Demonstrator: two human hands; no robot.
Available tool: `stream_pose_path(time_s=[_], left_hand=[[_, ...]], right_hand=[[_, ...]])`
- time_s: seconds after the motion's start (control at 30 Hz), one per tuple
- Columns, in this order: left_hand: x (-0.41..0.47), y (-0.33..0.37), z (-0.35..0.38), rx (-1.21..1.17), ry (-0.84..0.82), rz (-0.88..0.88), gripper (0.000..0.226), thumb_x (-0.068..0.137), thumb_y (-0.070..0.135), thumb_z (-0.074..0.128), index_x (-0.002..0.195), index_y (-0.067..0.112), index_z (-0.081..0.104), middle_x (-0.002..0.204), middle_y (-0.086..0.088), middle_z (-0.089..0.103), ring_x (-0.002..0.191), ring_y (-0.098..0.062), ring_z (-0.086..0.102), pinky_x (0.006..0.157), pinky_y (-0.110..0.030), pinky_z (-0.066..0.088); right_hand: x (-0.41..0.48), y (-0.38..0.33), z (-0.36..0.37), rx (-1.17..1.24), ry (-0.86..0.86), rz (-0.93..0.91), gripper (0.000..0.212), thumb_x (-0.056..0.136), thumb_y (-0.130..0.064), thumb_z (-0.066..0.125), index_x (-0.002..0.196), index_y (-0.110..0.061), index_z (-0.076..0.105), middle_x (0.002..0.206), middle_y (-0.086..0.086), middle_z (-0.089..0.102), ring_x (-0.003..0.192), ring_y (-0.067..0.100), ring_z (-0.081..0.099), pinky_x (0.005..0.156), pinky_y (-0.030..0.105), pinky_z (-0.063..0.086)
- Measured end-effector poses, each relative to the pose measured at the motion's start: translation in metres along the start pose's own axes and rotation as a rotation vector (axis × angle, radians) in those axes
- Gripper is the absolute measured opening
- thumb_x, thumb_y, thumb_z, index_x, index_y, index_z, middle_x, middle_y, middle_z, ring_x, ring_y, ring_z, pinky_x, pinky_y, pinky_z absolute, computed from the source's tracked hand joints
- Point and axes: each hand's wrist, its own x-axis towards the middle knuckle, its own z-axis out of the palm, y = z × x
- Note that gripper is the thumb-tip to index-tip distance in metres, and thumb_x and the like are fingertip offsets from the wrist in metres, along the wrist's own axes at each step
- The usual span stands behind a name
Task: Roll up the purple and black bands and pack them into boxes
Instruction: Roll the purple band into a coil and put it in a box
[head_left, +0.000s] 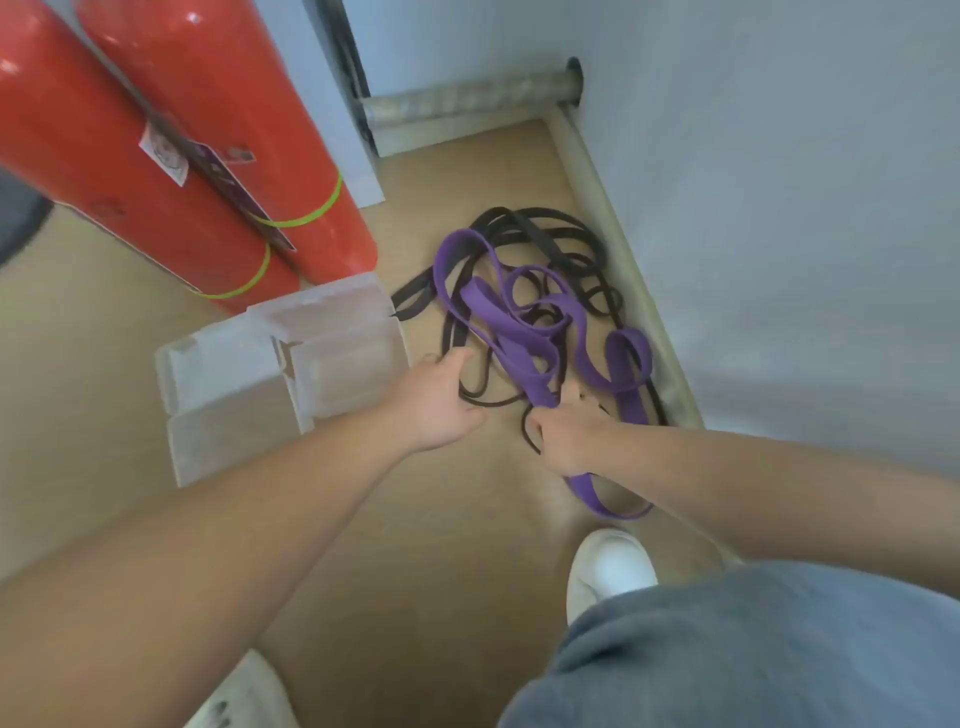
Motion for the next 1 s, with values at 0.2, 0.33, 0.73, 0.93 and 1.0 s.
stream_pose_path(time_s=[0.2,0.33,0.73,0.93,1.0], left_hand=[[-0.006,-0.005,0.002,0.040,-0.043,0.013,0.084,0.088,0.043,0.066,0.157,0.026,0.020,0.147,-0.012,0.043,0.128,-0.030,0.051,0.101,-0.033,0.042],[-0.007,-0.006,0.001,0.026,-0.037,0.037,0.083,0.089,0.041,0.066,0.157,0.024,0.021,0.145,-0.013,0.045,0.130,-0.030,0.049,0.102,-0.031,0.040],[-0.019,0.004,-0.037,0.075,0.116,0.235,0.076,0.086,0.037,0.071,0.150,0.023,0.034,0.137,-0.008,0.055,0.124,-0.025,0.055,0.097,-0.035,0.048],[-0.020,0.008,-0.077,0.074,0.236,0.299,0.051,0.087,0.030,0.067,0.134,0.018,0.052,0.102,-0.002,0.062,0.091,-0.025,0.059,0.072,-0.029,0.039],[-0.020,0.005,-0.085,0.057,0.322,0.316,0.041,0.086,0.031,0.066,0.125,0.019,0.058,0.092,0.000,0.058,0.095,-0.032,0.062,0.073,-0.031,0.042]], right_hand=[[-0.002,0.009,0.008,0.016,-0.077,-0.073,0.062,0.094,-0.019,0.052,0.153,-0.024,0.033,0.147,0.022,0.037,0.137,0.040,0.037,0.110,0.046,0.043],[-0.004,0.011,0.003,0.260,0.039,-0.125,0.062,0.091,-0.018,0.058,0.151,-0.029,0.044,0.145,0.016,0.040,0.136,0.031,0.044,0.107,0.036,0.044],[-0.075,-0.005,-0.106,0.744,0.319,-0.401,0.051,0.083,-0.004,0.069,0.127,-0.025,0.057,0.116,-0.002,0.062,0.093,0.023,0.067,0.084,0.042,0.058],[-0.103,-0.024,-0.153,0.615,0.470,-0.485,0.049,0.082,-0.004,0.064,0.128,-0.023,0.057,0.107,-0.006,0.067,0.084,0.012,0.067,0.074,0.028,0.057],[-0.110,-0.030,-0.163,0.564,0.518,-0.497,0.050,0.081,-0.005,0.064,0.127,-0.023,0.058,0.103,-0.009,0.066,0.090,0.014,0.064,0.085,0.031,0.055]])
